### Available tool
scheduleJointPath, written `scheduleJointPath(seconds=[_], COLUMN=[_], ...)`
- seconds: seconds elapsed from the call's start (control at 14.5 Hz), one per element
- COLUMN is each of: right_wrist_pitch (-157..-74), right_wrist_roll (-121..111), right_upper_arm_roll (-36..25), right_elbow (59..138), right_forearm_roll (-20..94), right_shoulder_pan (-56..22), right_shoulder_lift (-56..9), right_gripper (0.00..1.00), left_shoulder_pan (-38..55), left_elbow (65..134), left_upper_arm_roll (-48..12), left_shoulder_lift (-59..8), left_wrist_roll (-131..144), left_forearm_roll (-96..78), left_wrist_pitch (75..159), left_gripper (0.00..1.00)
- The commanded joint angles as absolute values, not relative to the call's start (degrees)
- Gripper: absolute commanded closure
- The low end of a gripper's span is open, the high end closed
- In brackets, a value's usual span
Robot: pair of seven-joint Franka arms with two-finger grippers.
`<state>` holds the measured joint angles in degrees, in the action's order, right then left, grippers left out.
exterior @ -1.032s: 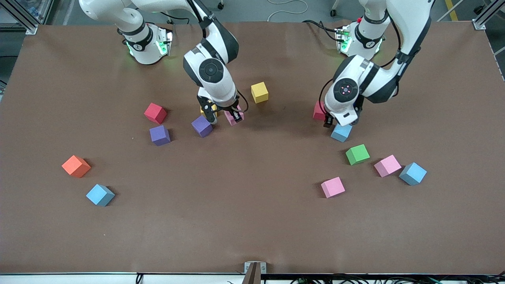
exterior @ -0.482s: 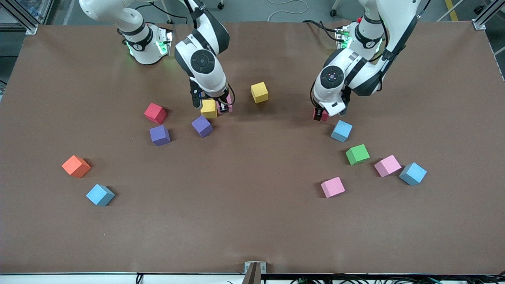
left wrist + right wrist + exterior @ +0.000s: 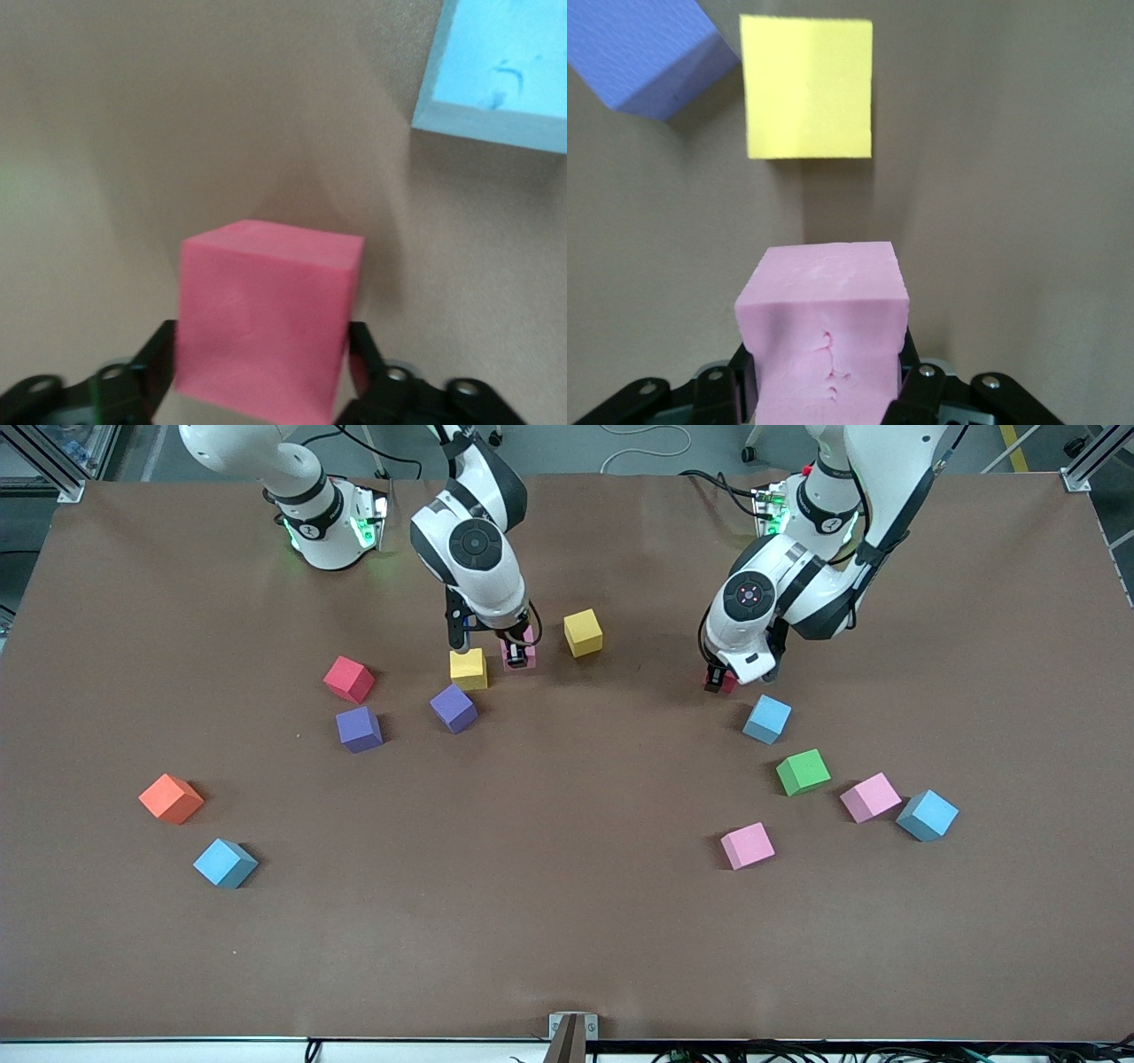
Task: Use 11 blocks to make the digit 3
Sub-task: 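Grasp the red block with the left gripper while the right gripper carries pink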
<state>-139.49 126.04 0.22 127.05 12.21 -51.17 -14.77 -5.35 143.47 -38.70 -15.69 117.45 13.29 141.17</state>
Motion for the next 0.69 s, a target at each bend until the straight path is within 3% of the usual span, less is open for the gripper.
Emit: scheduleJointPath(seconds=[0.0, 0.07, 0.21, 0.62], right_wrist_pitch=[-142.46, -142.99, -144.31, -145.54], right_wrist_roll=[127.97, 128.40, 128.85, 131.40], right_upper_arm_roll=[0.00, 0.00, 0.00, 0.00], right_elbow=[127.88, 127.88, 127.79, 127.71], right_forearm_roll=[13.01, 13.09, 13.10, 13.10], right_shoulder_pan=[-52.82, -53.43, -54.57, -57.30], right_shoulder_lift=[-16.34, -16.78, -17.75, -18.10], right_gripper=[1.00, 1.00, 1.00, 1.00], left_shoulder_pan=[-8.17, -7.74, -4.85, 4.73], left_elbow=[143.00, 142.13, 140.28, 137.81], left_upper_arm_roll=[-38.93, -39.11, -39.46, -40.17], left_shoulder_lift=[-17.31, -17.23, -17.23, -17.40], left_wrist_roll=[118.65, 120.22, 127.84, 143.32], left_forearm_roll=[16.26, 16.35, 16.35, 15.47], left_wrist_pitch=[142.21, 142.12, 141.68, 142.64], left_gripper=[0.51, 0.62, 0.74, 0.75])
